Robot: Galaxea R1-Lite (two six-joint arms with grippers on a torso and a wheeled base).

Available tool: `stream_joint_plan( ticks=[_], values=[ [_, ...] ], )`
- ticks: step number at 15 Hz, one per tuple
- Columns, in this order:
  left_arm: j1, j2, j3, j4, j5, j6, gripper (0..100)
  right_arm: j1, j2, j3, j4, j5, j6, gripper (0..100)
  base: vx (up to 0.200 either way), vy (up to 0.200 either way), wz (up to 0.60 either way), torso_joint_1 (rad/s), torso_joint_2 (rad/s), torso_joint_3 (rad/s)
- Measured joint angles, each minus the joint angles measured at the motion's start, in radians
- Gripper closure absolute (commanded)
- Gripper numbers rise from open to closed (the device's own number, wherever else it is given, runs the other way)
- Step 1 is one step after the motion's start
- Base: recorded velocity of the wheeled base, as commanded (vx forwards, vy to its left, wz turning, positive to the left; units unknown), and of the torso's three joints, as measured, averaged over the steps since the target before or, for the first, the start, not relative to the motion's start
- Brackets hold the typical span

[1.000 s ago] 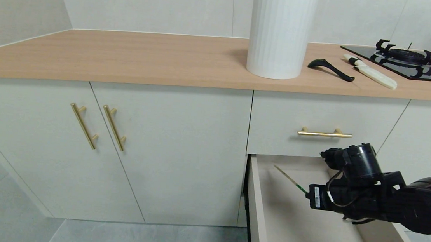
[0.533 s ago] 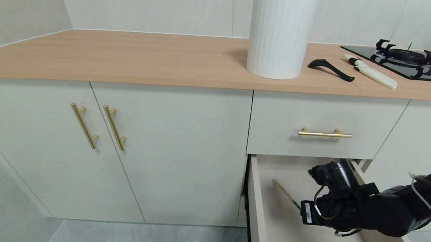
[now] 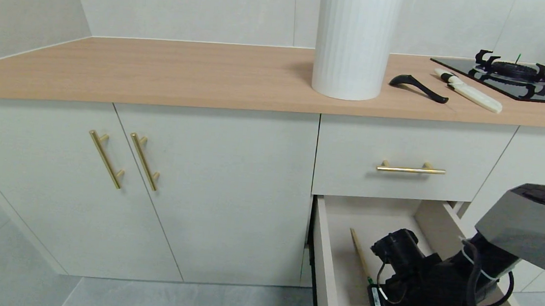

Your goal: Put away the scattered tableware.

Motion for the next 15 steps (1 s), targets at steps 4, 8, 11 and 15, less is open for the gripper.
stream_joint_plan(
  ticks=[4,8,11,15],
  values=[
    [0.0,0.0,0.0,0.0,0.0,0.0,0,0.005,0.045,-0.001,-0.041,-0.001,0.001,100,0.0,0.0,0.0,0.0,0.0,0.0],
    [0.0,0.0,0.0,0.0,0.0,0.0,0,0.005,0.057,-0.001,-0.05,-0.006,0.003,100,0.0,0.0,0.0,0.0,0.0,0.0],
    [0.0,0.0,0.0,0.0,0.0,0.0,0,0.005,0.059,-0.001,-0.049,-0.041,0.003,100,0.0,0.0,0.0,0.0,0.0,0.0],
    [0.0,0.0,0.0,0.0,0.0,0.0,0,0.004,0.06,-0.003,-0.049,-0.043,0.004,0,0.0,0.0,0.0,0.0,0.0,0.0]
  ],
)
